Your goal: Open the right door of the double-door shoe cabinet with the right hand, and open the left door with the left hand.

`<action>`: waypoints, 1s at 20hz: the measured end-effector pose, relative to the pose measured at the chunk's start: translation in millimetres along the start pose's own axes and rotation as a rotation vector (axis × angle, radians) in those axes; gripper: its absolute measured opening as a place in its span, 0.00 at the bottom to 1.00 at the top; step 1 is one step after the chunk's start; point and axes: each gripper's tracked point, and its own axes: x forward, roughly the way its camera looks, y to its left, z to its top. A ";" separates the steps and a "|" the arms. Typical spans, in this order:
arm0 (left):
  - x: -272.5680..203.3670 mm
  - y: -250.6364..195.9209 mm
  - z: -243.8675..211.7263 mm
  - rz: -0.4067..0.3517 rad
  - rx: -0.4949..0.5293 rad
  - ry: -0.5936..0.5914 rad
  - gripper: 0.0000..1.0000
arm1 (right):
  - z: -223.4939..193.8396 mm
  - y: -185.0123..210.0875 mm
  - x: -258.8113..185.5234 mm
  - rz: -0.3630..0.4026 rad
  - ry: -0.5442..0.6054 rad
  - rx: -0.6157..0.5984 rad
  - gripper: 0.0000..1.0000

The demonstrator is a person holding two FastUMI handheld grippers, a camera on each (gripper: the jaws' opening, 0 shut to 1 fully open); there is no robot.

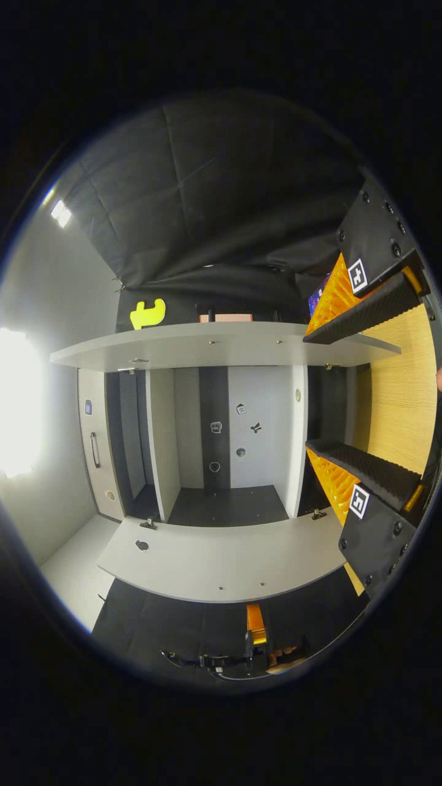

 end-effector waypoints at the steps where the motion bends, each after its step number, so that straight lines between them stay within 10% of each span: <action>1: -5.8 -1.7 3.0 -0.009 -0.009 -0.015 0.02 | 1.4 3.3 -0.8 -0.004 -0.009 -0.002 0.97; 20: -78.1 -35.5 -36.5 0.029 0.019 0.030 0.02 | 3.4 15.4 -25.5 -0.024 -0.064 0.001 0.98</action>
